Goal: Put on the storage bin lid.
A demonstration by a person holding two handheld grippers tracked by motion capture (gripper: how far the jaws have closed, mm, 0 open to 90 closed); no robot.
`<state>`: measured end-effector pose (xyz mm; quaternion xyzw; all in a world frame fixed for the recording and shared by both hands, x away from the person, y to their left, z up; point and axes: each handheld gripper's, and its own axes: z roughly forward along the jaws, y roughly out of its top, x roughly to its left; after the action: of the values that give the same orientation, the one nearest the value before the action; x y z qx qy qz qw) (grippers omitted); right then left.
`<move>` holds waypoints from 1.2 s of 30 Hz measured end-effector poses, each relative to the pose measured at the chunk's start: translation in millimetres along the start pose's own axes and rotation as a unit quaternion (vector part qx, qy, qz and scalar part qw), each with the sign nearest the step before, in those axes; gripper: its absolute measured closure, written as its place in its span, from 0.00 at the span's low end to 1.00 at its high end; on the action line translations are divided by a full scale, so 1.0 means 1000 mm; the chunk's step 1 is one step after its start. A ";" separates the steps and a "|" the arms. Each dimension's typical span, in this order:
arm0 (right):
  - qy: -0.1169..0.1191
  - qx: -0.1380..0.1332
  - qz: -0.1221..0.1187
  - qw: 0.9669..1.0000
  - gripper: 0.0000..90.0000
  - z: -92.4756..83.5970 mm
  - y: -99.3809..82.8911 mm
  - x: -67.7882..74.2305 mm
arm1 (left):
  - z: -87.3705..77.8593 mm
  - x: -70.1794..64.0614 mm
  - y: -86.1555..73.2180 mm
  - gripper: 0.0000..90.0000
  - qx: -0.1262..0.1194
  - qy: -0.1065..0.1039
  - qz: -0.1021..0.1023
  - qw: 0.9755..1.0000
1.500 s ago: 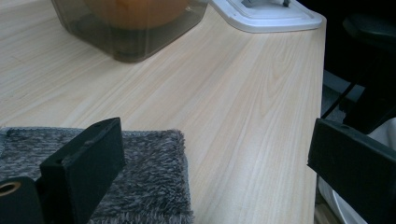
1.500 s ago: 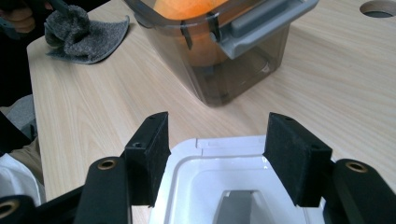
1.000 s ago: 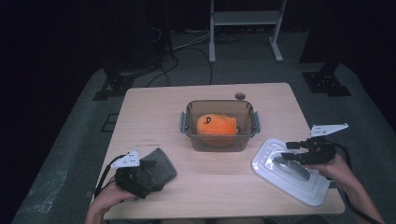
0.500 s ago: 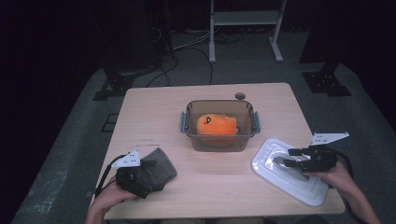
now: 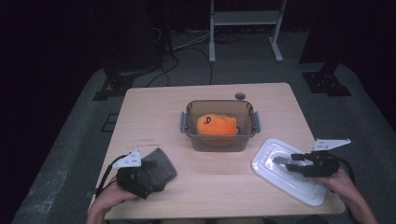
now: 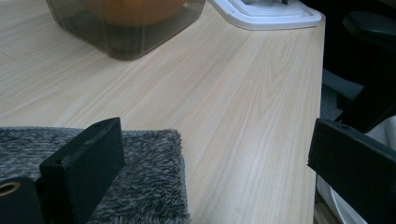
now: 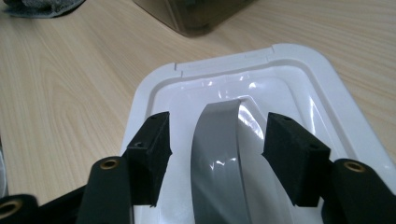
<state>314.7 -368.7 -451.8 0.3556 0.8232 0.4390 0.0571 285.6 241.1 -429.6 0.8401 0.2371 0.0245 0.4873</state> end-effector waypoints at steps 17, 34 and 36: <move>-0.024 -0.003 -0.031 0.999 0.66 0.004 -0.008 0.004 | 0.001 0.000 0.001 0.03 0.001 -0.002 -0.002 1.000; -0.017 0.001 -0.038 0.999 0.73 0.001 -0.007 0.007 | 0.001 -0.001 0.001 0.03 0.002 -0.003 -0.001 1.000; -0.015 -0.001 -0.036 0.999 0.73 0.000 -0.006 0.007 | 0.001 -0.001 0.001 0.03 0.002 -0.003 -0.001 1.000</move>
<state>306.4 -366.3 -455.2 0.3322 0.8338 0.4324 0.0856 285.5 239.4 -429.6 0.8406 0.2368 0.0213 0.4867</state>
